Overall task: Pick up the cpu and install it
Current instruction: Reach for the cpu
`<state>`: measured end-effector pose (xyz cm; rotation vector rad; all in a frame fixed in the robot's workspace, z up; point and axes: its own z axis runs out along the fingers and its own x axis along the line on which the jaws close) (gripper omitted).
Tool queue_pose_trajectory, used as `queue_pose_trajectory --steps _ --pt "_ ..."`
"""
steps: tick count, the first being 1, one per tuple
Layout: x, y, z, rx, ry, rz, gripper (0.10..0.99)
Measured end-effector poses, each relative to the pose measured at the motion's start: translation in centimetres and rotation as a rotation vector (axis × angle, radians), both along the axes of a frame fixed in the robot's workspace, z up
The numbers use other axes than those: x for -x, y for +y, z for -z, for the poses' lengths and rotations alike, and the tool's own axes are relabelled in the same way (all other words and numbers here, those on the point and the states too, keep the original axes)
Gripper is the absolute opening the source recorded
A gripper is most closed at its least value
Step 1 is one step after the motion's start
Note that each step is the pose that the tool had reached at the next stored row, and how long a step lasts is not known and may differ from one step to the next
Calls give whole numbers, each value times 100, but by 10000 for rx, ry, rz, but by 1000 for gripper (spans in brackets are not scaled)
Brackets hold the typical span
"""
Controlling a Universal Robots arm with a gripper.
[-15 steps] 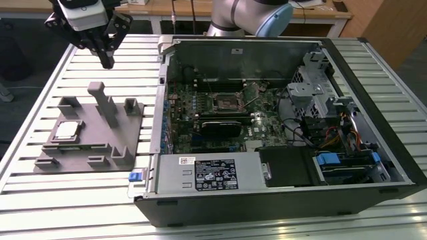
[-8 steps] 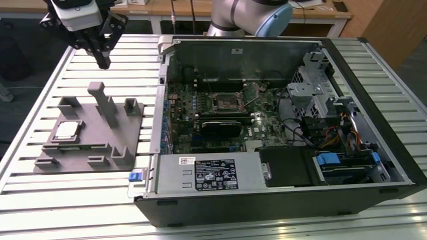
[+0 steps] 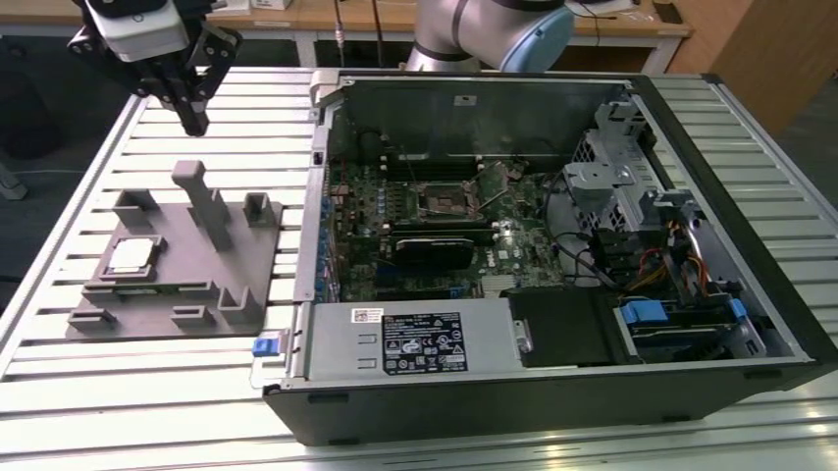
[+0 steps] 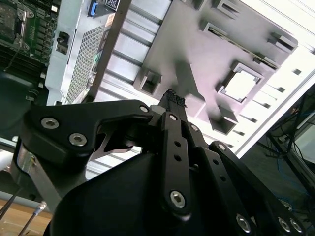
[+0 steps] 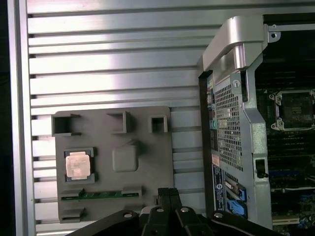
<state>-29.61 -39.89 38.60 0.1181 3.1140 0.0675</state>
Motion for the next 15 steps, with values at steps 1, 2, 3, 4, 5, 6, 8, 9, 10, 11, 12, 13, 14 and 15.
queue_pose_trajectory --steps 1,2,3,4,5,6,8,9,10,11,12,13,14,15 --pt "10 0 1 0 0 0 106" --pt "20 0 1 0 1 0 106" --pt "30 0 2 0 1 0 106" --pt "40 0 3 0 0 0 106" --pt "50 0 3 0 1 0 106" --pt "60 0 4 0 1 0 106" --pt "80 0 5 0 2 -1 106" --pt "90 0 6 -1 1 0 106" --pt "100 0 7 0 1 -1 106" --pt "111 0 7 0 2 0 106" --pt "121 0 7 0 2 0 106" --pt "131 0 9 -1 2 0 106" --pt "142 0 9 -1 2 0 106" --pt "153 0 10 -1 3 0 106"
